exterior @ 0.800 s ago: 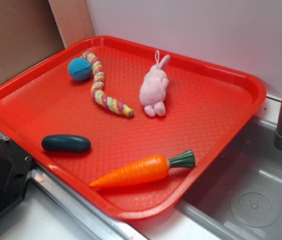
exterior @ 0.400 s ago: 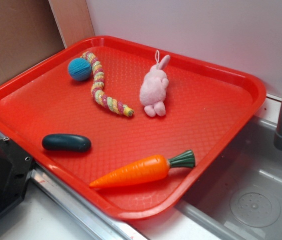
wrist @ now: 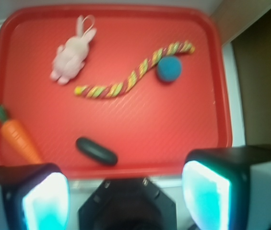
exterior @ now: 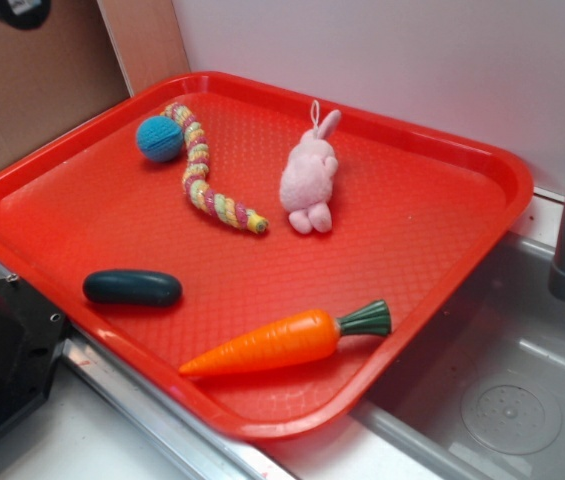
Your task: Grab the blue ball.
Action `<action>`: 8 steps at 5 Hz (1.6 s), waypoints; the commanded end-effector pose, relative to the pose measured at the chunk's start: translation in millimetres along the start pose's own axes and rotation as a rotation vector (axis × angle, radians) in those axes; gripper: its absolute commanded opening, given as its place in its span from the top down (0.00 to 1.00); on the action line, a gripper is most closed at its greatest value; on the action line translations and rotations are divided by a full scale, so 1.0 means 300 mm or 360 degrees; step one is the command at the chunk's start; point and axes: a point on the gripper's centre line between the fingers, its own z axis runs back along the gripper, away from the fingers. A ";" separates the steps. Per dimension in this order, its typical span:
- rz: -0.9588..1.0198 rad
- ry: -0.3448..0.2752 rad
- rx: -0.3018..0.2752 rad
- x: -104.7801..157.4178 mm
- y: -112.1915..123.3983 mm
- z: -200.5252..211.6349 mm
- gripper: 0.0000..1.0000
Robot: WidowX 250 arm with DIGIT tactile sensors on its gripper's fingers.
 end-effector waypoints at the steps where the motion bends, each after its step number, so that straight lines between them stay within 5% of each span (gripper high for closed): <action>1: 0.0127 -0.0158 0.0009 0.119 0.085 -0.170 0.00; 2: 0.0169 -0.0202 0.0048 0.173 0.133 -0.245 0.00; 3: 0.0142 -0.0221 -0.0017 0.230 0.203 -0.346 0.00; 6: 0.0162 -0.0097 0.0011 0.308 0.331 -0.567 0.00; 7: 0.0054 -0.0094 -0.0168 0.338 0.323 -0.625 0.00; 8: -0.0014 -0.0105 -0.0266 0.351 0.307 -0.669 0.26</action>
